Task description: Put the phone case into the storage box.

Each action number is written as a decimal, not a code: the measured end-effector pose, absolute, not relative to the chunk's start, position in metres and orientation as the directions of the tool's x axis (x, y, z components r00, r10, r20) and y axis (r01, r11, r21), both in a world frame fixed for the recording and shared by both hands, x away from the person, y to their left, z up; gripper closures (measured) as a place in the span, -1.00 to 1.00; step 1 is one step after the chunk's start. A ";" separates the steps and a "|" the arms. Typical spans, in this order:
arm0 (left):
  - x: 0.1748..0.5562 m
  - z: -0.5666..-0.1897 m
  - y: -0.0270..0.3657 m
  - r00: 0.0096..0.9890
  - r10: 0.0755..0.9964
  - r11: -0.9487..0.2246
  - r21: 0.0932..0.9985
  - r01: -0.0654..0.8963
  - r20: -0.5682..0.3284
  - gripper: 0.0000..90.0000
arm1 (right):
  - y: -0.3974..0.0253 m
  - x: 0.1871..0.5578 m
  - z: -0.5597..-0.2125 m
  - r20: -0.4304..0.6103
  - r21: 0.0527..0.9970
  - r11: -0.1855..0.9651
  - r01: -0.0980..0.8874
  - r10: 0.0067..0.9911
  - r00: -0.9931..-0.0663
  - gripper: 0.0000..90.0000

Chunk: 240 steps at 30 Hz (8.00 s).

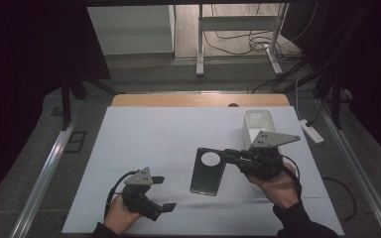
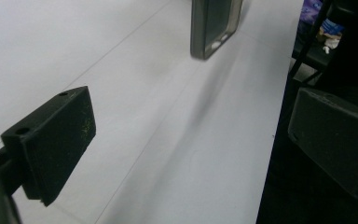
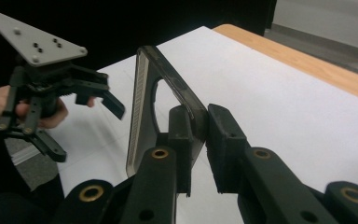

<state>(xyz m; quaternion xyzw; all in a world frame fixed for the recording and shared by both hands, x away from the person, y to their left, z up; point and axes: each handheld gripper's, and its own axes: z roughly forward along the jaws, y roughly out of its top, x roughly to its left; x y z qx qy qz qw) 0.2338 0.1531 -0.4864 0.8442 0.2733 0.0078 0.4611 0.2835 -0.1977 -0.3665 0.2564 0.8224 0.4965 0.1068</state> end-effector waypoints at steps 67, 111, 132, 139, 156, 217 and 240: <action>0.157 -0.500 0.261 0.632 0.760 -0.295 0.787 0.542 -0.150 -1.00 | -0.304 0.392 -0.295 -0.079 0.893 0.369 0.259 0.694 -0.716 0.78; 0.158 -0.501 0.262 0.625 0.763 -0.290 0.776 0.560 -0.166 -1.00 | -0.326 0.468 -0.327 -0.135 0.846 0.441 0.301 0.722 -0.678 0.78; 0.159 -0.501 0.262 0.624 0.762 -0.289 0.771 0.567 -0.173 -1.00 | -0.326 0.490 -0.361 -0.139 0.823 0.468 0.322 0.715 -0.685 0.78; 0.159 -0.501 0.262 0.624 0.761 -0.290 0.769 0.570 -0.175 -1.00 | -0.323 0.496 -0.371 -0.154 0.816 0.482 0.319 0.713 -0.684 0.78; 0.159 -0.501 0.261 0.625 0.760 -0.293 0.767 0.571 -0.176 -1.00 | -0.322 0.503 -0.384 -0.191 0.806 0.511 0.300 0.704 -0.684 0.77; 0.159 -0.501 0.260 0.633 0.756 -0.308 0.763 0.568 -0.166 -0.99 | -0.310 0.509 -0.399 -0.284 0.796 0.513 0.322 0.786 -0.549 0.56; 0.160 -0.501 0.261 0.632 0.755 -0.300 0.765 0.570 -0.176 -1.00 | -0.314 0.485 -0.382 -0.091 0.814 0.356 0.460 0.860 -0.503 -0.72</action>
